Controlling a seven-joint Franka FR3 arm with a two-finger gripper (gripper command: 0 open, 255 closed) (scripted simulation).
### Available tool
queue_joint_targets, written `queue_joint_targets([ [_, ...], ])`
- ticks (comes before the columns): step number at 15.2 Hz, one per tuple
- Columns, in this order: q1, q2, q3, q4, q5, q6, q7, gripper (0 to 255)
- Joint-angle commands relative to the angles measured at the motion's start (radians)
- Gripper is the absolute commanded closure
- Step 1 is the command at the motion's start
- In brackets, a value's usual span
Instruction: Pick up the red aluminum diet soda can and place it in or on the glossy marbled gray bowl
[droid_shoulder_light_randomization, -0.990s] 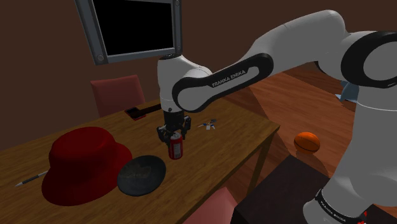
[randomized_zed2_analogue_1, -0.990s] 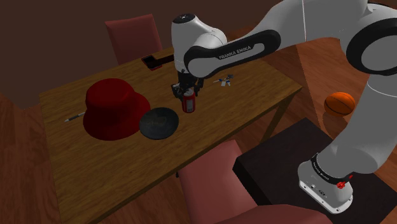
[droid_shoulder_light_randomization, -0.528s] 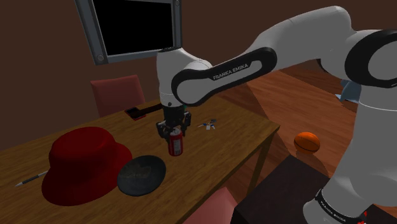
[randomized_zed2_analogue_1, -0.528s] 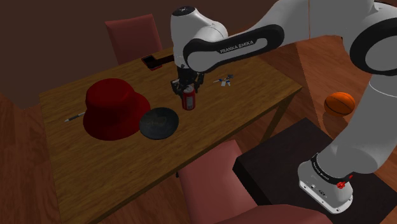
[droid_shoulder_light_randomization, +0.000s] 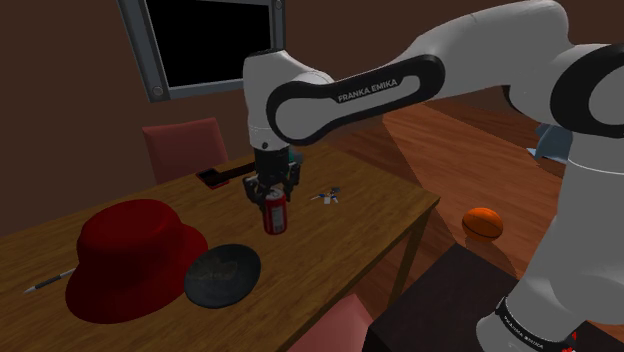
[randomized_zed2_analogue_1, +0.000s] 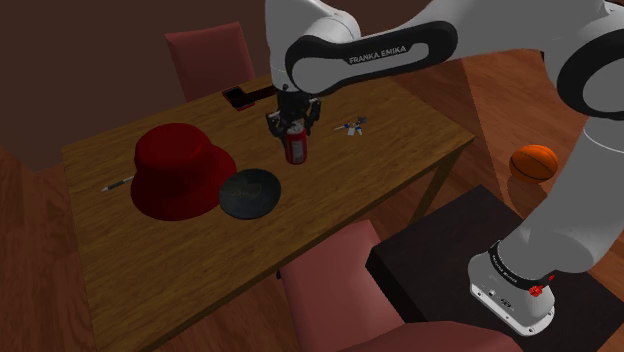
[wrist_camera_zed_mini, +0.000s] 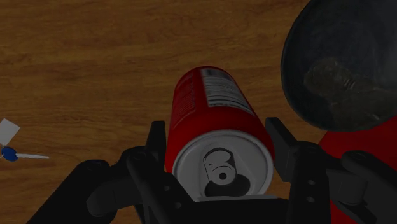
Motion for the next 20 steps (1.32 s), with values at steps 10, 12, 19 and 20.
queue_joint_targets([
  [10, 0.003, -0.016, 0.005, 0.126, 0.01, -0.14, -0.009, 255],
  [12, 0.041, 0.024, 0.018, 0.191, -0.01, -0.17, 0.038, 255],
  [19, 0.212, 0.213, 0.044, 0.501, -0.097, -0.31, 0.189, 255],
  [20, 0.242, 0.249, 0.045, 0.562, -0.112, -0.338, 0.207, 255],
])
